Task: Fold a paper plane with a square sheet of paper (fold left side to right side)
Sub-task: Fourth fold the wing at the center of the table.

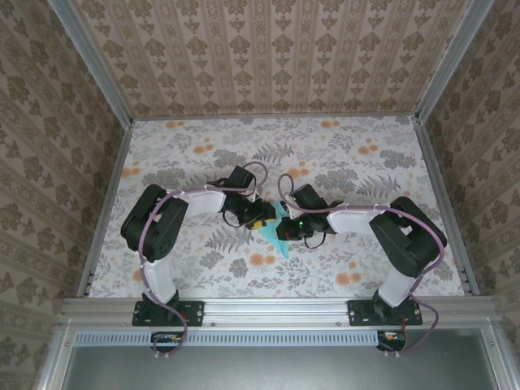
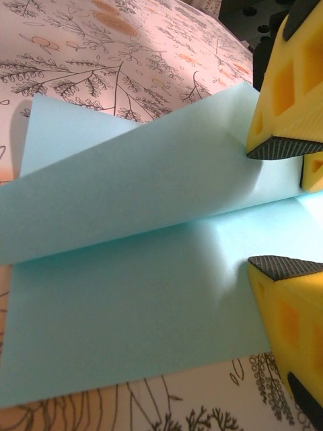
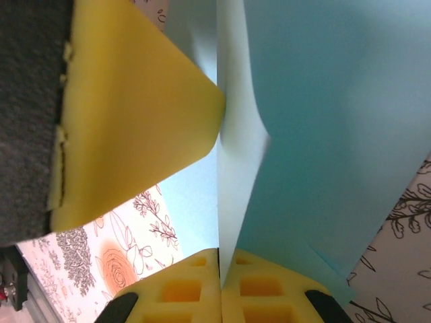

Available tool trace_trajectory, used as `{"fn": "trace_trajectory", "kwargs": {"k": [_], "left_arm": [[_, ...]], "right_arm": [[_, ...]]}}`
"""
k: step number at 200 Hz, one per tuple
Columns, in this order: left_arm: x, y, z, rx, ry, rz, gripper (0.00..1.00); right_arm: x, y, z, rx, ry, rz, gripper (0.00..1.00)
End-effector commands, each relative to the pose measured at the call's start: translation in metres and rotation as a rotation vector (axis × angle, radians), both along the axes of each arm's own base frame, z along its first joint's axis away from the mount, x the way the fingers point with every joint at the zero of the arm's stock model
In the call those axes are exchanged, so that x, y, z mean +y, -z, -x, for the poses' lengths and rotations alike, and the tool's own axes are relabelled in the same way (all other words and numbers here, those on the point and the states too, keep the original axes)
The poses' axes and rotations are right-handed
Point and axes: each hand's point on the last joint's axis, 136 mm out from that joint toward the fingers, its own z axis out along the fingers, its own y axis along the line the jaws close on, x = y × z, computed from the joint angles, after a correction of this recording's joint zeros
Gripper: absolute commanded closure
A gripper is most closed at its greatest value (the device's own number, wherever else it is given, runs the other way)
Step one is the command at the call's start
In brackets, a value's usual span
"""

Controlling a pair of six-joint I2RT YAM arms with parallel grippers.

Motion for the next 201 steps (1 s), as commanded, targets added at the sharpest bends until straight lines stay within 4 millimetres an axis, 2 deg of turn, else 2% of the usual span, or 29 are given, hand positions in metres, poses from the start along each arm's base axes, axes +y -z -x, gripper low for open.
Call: {"fn": "trace_trajectory", "kwargs": {"k": [1, 61, 99, 161, 201], "left_arm": [[0.007, 0.017, 0.011, 0.071, -0.012, -0.064, 0.54], [0.005, 0.022, 0.012, 0.089, -0.005, -0.072, 0.52], [0.006, 0.025, 0.013, 0.097, -0.001, -0.084, 0.52], [0.008, 0.028, 0.015, 0.104, -0.001, -0.1, 0.52], [0.009, 0.029, 0.016, 0.105, -0.002, -0.104, 0.52]], "right_arm": [[0.004, -0.013, -0.003, -0.024, -0.029, -0.058, 0.94], [0.009, -0.003, 0.004, 0.041, -0.065, -0.088, 0.93], [0.007, -0.004, 0.002, 0.039, -0.065, -0.083, 0.89], [0.0, -0.024, -0.004, 0.0, -0.038, -0.108, 0.77], [-0.007, -0.047, -0.01, -0.026, -0.006, -0.194, 0.61]]}}
